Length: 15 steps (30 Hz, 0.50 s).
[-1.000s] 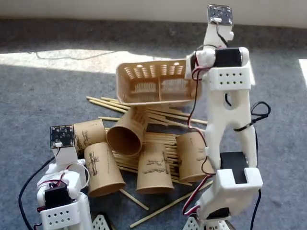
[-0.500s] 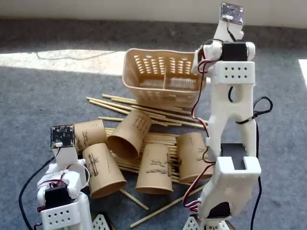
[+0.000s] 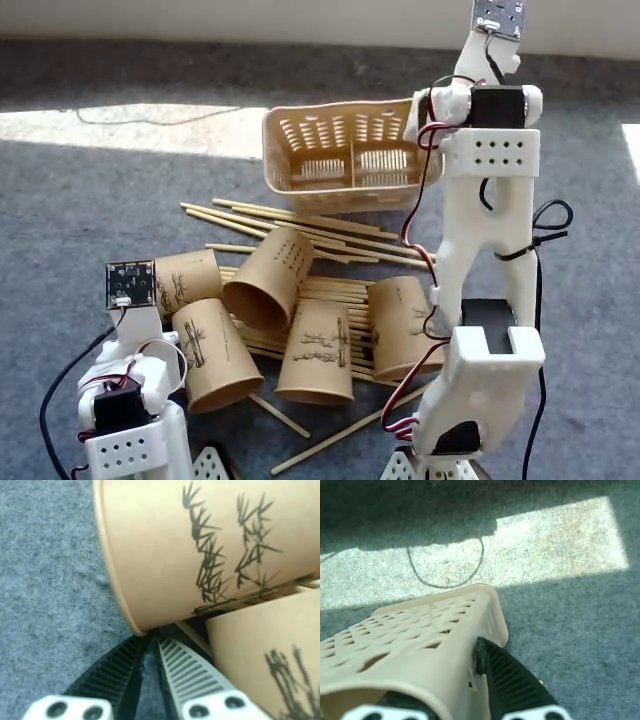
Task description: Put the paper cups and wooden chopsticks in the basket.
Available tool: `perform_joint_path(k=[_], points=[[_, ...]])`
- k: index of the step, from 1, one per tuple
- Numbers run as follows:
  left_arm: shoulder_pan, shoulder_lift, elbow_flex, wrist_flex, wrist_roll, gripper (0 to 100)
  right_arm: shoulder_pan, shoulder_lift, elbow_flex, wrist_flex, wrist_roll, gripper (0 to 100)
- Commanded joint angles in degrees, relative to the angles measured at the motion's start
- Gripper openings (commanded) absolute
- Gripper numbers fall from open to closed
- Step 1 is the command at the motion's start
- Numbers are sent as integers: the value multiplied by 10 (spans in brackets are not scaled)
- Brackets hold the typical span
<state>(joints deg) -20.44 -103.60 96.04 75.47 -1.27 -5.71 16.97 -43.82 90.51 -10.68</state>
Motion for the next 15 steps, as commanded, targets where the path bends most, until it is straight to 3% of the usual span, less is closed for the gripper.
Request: perform_joint_path(k=[1, 15], points=[[-1, 1, 12, 4, -1, 7, 10, 7, -32, -18, -7, 5], [-1, 1, 12, 4, -1, 7, 50, 42, -34, -15, -38, 5]])
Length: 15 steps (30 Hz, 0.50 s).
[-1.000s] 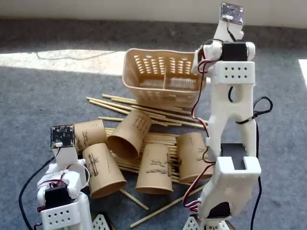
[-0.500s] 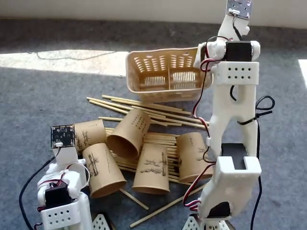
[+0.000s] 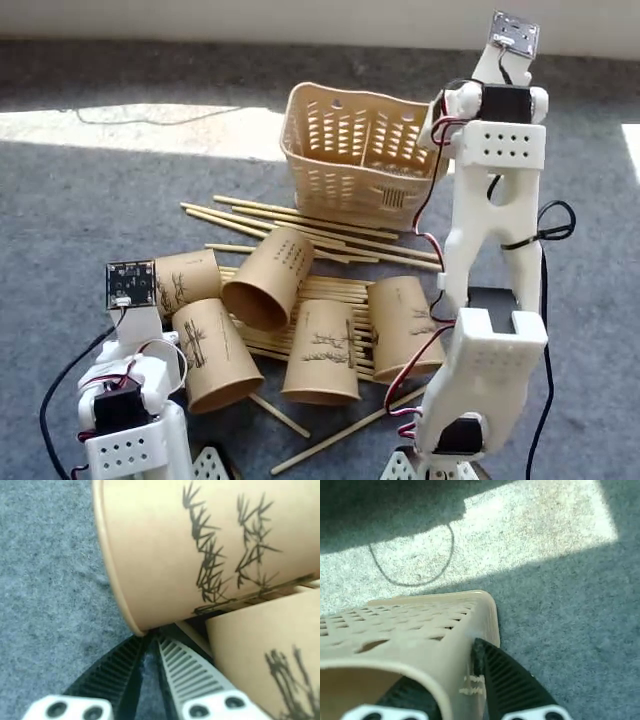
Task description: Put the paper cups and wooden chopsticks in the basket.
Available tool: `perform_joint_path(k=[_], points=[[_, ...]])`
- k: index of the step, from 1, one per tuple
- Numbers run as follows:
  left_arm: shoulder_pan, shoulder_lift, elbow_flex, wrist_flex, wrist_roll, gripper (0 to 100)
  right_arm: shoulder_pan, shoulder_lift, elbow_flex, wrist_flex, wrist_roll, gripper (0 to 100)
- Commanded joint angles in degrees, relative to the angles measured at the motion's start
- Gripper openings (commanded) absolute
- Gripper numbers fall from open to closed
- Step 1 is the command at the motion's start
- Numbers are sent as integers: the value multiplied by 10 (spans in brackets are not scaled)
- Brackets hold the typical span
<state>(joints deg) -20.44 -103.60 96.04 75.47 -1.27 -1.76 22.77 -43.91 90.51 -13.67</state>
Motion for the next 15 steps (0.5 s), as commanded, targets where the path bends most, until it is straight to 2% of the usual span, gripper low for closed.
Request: perform_joint_path(k=[1, 13, 15], points=[[-1, 1, 12, 4, -1, 7, 12, -16, -33, -15, -8, 5], [-1, 1, 12, 4, -1, 7, 30, -17, -31, -14, -4, 9], [-1, 1, 12, 4, -1, 7, 29, -18, -32, -8, -4, 50]])
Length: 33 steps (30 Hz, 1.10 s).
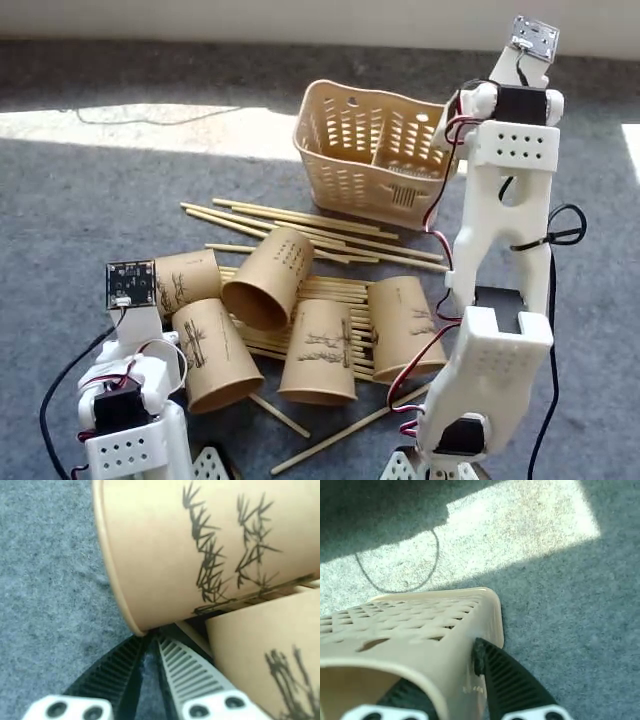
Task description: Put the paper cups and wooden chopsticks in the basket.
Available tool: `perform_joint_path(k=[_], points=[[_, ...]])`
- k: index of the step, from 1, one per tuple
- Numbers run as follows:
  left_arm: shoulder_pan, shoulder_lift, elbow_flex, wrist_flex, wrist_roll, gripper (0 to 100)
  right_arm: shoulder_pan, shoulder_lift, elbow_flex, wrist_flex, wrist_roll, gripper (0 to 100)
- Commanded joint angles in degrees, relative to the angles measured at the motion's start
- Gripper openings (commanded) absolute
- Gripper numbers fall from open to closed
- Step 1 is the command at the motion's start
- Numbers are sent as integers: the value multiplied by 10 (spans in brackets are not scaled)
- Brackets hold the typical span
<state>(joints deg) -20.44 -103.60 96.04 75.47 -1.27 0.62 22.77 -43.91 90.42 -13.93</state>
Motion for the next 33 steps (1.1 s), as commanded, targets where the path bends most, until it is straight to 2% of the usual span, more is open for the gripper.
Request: perform_joint_path(k=[1, 5, 10, 22, 25, 33], points=[[-1, 1, 12, 4, -1, 7, 2, -17, -34, 4, -2, 83], [-1, 1, 12, 4, -1, 7, -17, -19, -35, 21, 20, 169], [-1, 1, 12, 4, -1, 7, -36, -22, -35, 29, 65, 170], [-1, 1, 12, 4, -1, 7, -55, -168, -30, 95, 81, 170], [-1, 1, 12, 4, -1, 7, -58, -189, -28, 104, 124, 170], [-1, 1, 12, 4, -1, 7, -72, -303, 138, 104, 199, 170]])
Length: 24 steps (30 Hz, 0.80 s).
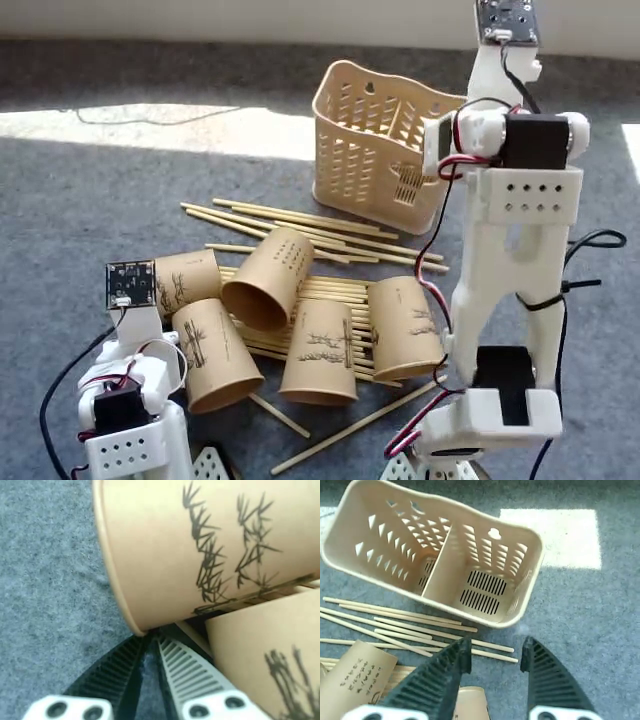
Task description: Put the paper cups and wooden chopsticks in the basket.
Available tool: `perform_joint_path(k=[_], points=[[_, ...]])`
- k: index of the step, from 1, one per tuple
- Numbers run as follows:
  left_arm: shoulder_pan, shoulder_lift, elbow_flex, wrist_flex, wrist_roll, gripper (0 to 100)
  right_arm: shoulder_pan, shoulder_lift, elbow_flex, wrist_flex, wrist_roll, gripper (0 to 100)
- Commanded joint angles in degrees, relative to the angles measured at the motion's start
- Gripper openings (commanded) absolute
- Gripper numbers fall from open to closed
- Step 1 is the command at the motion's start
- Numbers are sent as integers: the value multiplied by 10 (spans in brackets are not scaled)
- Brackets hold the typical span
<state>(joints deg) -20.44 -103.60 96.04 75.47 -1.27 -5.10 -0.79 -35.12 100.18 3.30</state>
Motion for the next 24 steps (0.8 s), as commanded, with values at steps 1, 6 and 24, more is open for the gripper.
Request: perform_joint_path(k=[1, 6, 24], points=[[-1, 1, 12, 4, -1, 7, -17, -88, 79, 7, 37, 170], [-1, 1, 12, 4, -1, 7, -44, -194, 229, 4, 103, 170], [-1, 1, 12, 4, -1, 7, -58, -454, 623, 3, 339, 170]])
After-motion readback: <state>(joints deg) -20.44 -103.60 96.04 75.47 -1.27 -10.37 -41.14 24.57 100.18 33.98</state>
